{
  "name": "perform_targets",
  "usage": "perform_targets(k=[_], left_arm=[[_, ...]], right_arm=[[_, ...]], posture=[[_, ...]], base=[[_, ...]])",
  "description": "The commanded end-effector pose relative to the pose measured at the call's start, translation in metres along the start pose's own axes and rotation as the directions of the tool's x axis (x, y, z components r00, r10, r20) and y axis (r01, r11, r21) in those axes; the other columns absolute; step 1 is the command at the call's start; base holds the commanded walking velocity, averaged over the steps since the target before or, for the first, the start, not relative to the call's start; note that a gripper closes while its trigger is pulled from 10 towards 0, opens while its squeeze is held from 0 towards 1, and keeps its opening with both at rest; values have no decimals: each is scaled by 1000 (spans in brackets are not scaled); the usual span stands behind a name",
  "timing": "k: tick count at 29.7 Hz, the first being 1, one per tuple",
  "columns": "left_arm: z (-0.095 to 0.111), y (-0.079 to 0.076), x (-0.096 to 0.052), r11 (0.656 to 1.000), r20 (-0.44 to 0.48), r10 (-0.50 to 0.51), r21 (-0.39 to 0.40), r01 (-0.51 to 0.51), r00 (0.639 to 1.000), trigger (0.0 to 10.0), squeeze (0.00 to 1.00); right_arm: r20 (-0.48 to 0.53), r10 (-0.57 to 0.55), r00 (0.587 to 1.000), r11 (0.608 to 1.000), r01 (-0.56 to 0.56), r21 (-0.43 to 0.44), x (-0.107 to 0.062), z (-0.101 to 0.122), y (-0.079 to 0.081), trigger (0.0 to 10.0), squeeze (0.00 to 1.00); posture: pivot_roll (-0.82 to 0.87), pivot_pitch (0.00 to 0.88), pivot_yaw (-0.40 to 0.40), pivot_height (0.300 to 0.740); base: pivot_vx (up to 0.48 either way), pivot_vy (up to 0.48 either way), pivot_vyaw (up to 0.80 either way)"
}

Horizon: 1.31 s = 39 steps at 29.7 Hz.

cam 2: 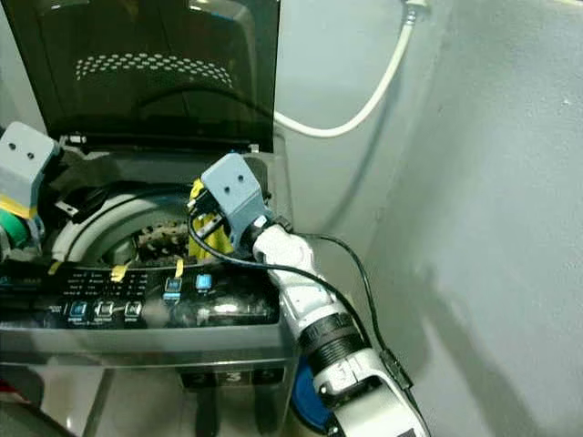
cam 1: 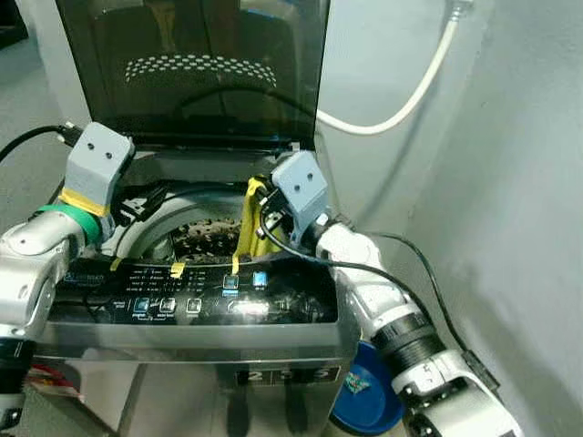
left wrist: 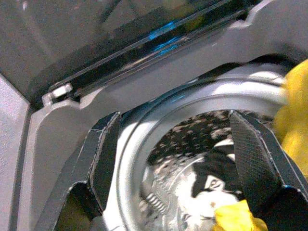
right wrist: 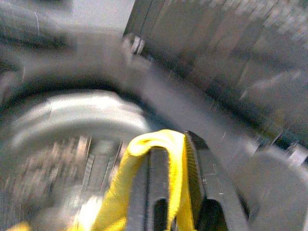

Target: Clothes washing

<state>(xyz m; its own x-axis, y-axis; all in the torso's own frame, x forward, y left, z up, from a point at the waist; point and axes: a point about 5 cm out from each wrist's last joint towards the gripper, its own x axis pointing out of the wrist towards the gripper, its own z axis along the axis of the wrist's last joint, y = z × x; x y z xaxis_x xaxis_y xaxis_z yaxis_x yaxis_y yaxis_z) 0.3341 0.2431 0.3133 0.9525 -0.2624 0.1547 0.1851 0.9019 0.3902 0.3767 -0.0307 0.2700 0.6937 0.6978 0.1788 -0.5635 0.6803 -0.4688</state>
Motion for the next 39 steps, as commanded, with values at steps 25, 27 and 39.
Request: perform_targets(k=[25,27,39], left_arm=[[-1,-36,-21,958,-2,-180,-226,175,984,10000,0],[16,-41,-25,964,107,-233,-103,244,967,10000,0],[57,-38,-19,1000,346,-23,24,15,938,10000,0]], right_arm=[[43,104,994,975,-110,194,-66,-10,-28,10000,0],[154,104,983,969,-134,205,-67,4,-29,10000,0],[387,-239,890,908,63,415,-63,41,-43,10000,0]], posture=[[44,138,64,740],[47,135,65,740],[56,129,66,740]], base=[[0,0,0],[0,0,0],[0,0,0]])
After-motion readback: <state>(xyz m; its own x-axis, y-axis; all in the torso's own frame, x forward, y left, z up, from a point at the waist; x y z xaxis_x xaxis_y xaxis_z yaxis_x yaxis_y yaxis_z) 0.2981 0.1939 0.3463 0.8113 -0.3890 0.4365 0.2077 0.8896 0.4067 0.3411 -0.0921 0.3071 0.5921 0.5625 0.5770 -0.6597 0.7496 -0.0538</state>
